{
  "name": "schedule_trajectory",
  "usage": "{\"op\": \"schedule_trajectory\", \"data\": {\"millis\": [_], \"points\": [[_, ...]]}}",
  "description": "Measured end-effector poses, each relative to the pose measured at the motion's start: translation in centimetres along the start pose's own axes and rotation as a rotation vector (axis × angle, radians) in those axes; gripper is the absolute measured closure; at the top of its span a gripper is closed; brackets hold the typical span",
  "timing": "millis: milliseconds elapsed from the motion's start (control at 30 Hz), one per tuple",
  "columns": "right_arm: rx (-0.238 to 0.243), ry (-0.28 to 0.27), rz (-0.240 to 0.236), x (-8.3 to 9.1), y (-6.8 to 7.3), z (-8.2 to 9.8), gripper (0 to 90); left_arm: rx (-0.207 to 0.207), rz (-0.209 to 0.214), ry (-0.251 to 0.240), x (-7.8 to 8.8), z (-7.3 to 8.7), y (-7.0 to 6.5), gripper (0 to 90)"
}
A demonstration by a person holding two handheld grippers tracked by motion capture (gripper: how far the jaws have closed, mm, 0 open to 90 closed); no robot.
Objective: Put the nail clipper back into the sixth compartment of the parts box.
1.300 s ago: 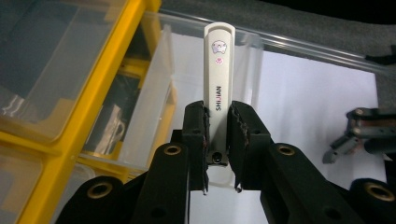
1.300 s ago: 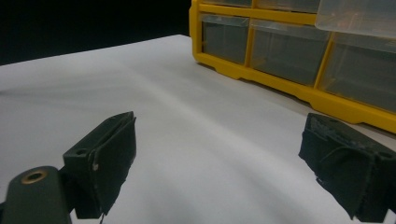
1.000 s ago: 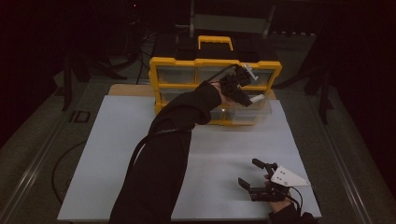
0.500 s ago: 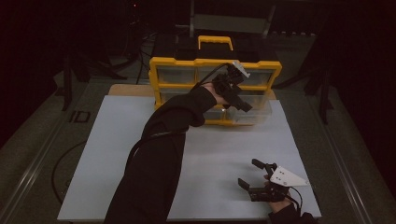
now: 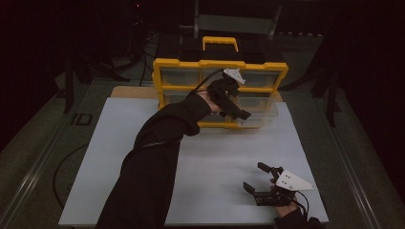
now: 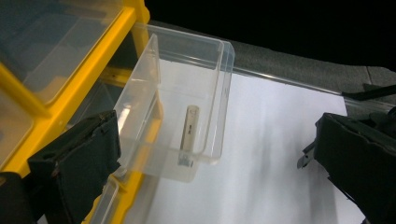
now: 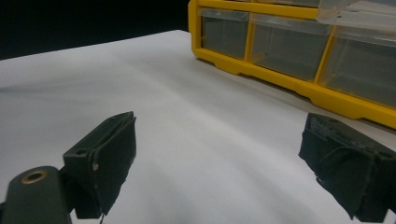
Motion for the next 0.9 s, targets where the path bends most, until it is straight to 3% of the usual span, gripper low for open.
{"op": "schedule_trajectory", "data": {"millis": [333,900], "points": [[0.002,0.003,0.007,0.0,-0.1,0.1,10.8,0.001,0.005,-0.012,1.2,2.0,-0.6,1.6],[0.008,0.005,0.005,-0.2,0.0,0.0,10.8,0.023,-0.011,-0.051,3.4,3.8,-1.3,1.7]]}}
Point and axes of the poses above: each handheld gripper's, and its own axes: x roughly backward along the jaws, z roughly out of its underside, y roughly to its left, the point moved 4 cm from there along -x, roughly forward along the jaws, and after that the axes turned 8 degrees about -x, right-handed, at the moved point
